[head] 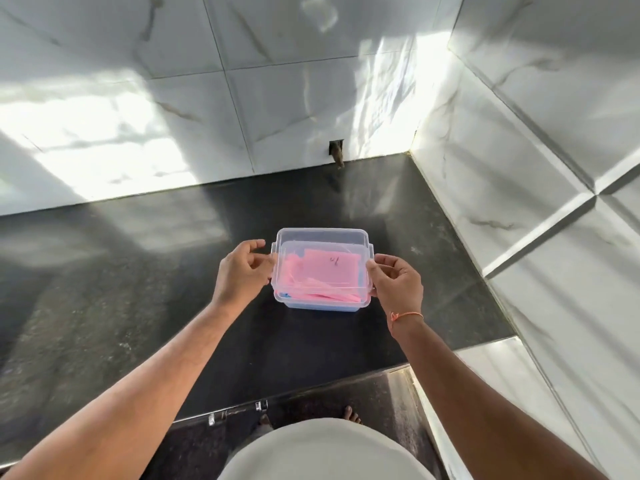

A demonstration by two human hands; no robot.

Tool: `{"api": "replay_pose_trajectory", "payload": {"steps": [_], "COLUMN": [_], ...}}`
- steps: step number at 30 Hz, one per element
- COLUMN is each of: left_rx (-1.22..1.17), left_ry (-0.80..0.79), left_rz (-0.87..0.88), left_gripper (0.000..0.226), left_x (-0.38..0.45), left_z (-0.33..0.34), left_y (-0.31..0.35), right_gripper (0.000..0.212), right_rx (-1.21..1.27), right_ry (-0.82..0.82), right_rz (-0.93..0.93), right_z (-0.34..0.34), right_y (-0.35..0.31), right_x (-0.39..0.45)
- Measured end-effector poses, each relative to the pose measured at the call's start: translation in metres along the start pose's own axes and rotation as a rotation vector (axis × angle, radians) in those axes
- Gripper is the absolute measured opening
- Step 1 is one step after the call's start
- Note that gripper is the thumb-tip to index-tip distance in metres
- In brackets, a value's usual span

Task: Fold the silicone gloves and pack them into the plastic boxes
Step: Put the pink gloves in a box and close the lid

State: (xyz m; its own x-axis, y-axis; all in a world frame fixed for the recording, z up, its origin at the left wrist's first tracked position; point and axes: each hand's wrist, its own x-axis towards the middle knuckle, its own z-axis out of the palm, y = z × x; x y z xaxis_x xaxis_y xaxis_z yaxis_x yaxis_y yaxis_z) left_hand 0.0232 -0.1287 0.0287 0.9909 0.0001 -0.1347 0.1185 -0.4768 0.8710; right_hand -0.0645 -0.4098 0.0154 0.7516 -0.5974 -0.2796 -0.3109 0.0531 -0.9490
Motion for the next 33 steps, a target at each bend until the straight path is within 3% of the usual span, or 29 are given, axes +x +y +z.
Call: {"api": "replay_pose_trajectory", "payload": {"steps": [7, 10, 17, 27, 33], "left_rx": [0.072, 0.047, 0.022, 0.007, -0.206], "left_ry": [0.024, 0.024, -0.014, -0.091, -0.239], "left_rz": [0.027, -0.005, -0.085, -0.203, -0.39], "left_gripper": [0.027, 0.027, 0.02, 0.015, 0.029], "left_x": [-0.007, -0.006, -0.001, -0.003, -0.002], "left_z": [0.01, 0.012, 0.011, 0.011, 0.012], "left_y": [-0.003, -0.004, -0.007, -0.011, -0.01], "right_gripper": [0.015, 0.027, 0.03, 0.032, 0.038], "right_rx": [-0.226, -0.285, -0.368, -0.317, -0.25], "right_ry": [0.065, 0.087, 0.084, 0.042, -0.037], "right_rz": [-0.081, -0.108, -0.112, -0.005, 0.073], "right_z": [-0.003, -0.003, 0.0, -0.001, -0.006], "right_y": [-0.002, -0.005, -0.004, 0.0, 0.008], "right_x": [-0.005, -0.007, -0.008, -0.006, 0.0]}}
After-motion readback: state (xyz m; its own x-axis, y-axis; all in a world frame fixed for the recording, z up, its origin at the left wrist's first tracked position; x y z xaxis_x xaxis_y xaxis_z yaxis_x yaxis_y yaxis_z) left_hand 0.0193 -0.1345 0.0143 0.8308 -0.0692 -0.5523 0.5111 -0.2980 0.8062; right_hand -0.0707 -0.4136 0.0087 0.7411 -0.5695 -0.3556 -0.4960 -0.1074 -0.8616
